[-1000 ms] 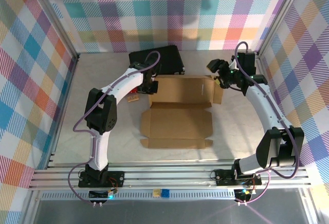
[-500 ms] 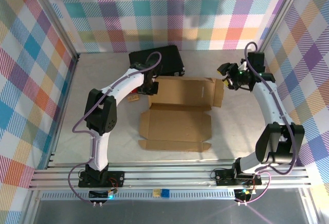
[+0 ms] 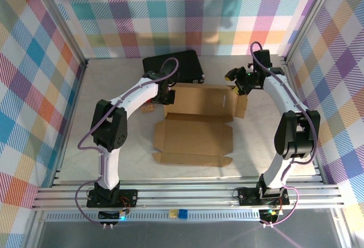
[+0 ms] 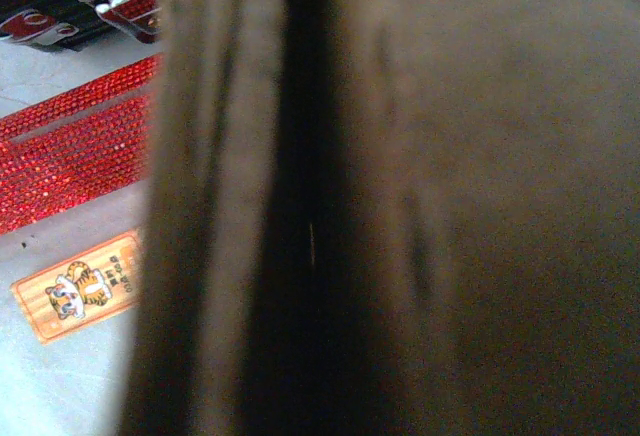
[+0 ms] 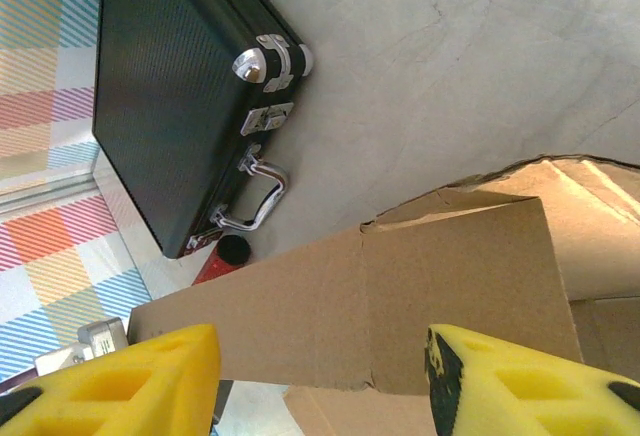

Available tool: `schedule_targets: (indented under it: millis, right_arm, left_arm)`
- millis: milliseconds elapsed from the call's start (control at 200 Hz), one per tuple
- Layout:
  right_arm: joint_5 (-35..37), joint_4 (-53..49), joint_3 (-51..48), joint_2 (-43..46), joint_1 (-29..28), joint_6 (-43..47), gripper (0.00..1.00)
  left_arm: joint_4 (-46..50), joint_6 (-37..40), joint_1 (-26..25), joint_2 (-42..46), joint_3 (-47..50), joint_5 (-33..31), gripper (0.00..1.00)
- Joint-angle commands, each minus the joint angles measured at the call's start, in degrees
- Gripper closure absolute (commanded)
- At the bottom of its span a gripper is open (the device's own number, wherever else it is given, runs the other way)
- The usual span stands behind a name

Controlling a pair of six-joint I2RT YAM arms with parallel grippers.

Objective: Fold the paper box

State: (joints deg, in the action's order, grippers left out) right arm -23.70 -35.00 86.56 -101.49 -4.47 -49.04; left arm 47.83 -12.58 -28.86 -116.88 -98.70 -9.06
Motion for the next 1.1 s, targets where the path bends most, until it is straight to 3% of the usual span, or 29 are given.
schedule_targets:
  millis: [0,530,760,925,1095]
  right_arm:
    - [-2.66,0.09,0.13,-1.77,-0.22,-0.91,0.44]
    - [-3.92,-0.84,1.41,-3.39,-1.33,-0.54,0.43]
    - [-7.65,-0.87,1.92,-5.03,-1.64,-2.16,0.46]
    - [-8.1,2.13,-0.55,-3.75,-1.63,-4.13,0.57]
    - [-8.68,6.41,-1.9,-3.13,-1.68,-8.71,0.8]
  left_arm:
    - [-0.86,-0.25,-0.61,2.23,0.39,-0.48,1.0]
    - [-1.52,0.86,-1.28,2.49,0.39,-1.05,1.0]
    - [-1.77,1.5,-1.37,3.02,0.65,-1.38,1.0]
    - [-2.28,1.42,-1.46,3.32,1.11,-1.24,1.0]
    - [-2.57,1.41,-1.81,3.6,1.4,-1.35,1.0]
